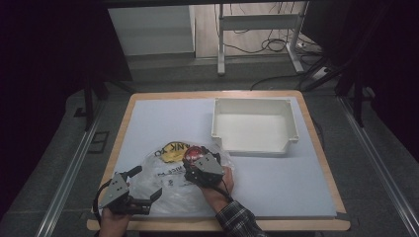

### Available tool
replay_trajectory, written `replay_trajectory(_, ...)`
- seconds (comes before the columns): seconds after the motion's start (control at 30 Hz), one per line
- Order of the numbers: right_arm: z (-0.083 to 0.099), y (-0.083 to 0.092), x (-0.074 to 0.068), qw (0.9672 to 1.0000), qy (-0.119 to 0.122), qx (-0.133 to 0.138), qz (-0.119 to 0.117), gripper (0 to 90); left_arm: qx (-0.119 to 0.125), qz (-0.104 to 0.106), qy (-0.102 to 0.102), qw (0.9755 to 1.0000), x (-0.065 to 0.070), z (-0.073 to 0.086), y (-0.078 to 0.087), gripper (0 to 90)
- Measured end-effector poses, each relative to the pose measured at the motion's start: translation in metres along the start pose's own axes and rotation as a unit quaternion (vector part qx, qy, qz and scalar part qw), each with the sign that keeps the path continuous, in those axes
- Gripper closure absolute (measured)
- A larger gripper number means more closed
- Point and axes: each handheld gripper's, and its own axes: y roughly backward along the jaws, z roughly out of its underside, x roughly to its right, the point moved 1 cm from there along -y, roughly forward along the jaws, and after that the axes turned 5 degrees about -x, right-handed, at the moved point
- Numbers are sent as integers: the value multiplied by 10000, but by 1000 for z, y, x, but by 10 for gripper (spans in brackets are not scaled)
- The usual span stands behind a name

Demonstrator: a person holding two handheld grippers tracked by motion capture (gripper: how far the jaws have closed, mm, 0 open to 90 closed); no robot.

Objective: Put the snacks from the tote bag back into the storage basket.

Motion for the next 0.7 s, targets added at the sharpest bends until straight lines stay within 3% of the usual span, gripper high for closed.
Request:
replay_trajectory(0.37, -14, 9, 4, 9999, -72, 77, 9, 261, -10, 4, -7, 10000, 0, 0, -1, 4)
replay_trajectory(0.7, -26, 22, 7, 9992, -93, 377, 32, 262, -11, 2, -9, 10000, 0, 0, -1, 4)
